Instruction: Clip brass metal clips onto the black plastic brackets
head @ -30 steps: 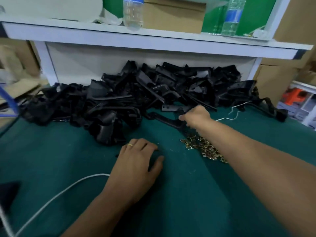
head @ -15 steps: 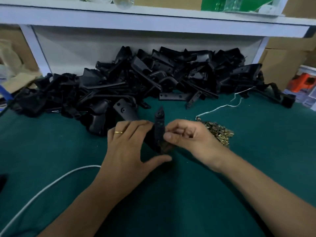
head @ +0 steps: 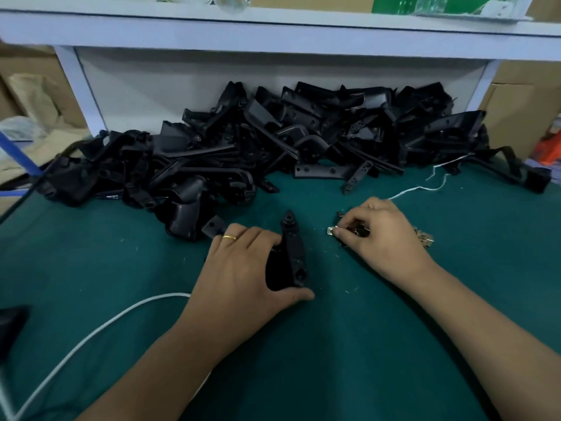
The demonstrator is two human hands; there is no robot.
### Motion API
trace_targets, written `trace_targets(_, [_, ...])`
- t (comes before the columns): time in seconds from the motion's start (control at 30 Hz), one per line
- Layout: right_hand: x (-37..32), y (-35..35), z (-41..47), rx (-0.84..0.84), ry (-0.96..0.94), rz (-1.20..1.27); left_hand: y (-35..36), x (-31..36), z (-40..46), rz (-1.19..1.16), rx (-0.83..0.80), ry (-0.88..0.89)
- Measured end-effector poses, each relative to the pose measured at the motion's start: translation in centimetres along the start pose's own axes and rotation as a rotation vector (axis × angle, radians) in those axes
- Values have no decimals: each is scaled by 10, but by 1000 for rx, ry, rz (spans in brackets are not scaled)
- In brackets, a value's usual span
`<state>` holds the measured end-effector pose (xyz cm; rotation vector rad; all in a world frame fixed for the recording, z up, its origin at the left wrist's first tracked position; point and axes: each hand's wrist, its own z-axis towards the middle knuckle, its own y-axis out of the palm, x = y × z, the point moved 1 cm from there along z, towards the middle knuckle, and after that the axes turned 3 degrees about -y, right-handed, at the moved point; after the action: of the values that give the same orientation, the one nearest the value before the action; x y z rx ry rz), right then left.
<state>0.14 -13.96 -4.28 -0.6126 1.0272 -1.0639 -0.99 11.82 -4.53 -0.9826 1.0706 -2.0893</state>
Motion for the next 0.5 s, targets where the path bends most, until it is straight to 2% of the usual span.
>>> trace_targets(0.13, [-1, -2, -3, 55, -35, 156, -3, -1, 0, 8, 45, 12])
trace_targets(0.2, [-3, -5, -5, 69, 11, 369, -4, -1, 0, 10, 80, 17])
trace_targets(0.3, [-17, -5, -11, -10, 59, 815, -3, -2, -1, 8, 136, 55])
trace_targets(0.37, [-27, -3, -14, -41, 69, 984, -3, -3, -1, 7, 168, 74])
trace_targets(0.43, [-33, -2, -15, -59, 60, 1005, -3, -4, 0, 2, 181, 70])
trace_targets(0.5, [-36, -3, -16, -83, 32, 927, -3, -4, 0, -2, 177, 64])
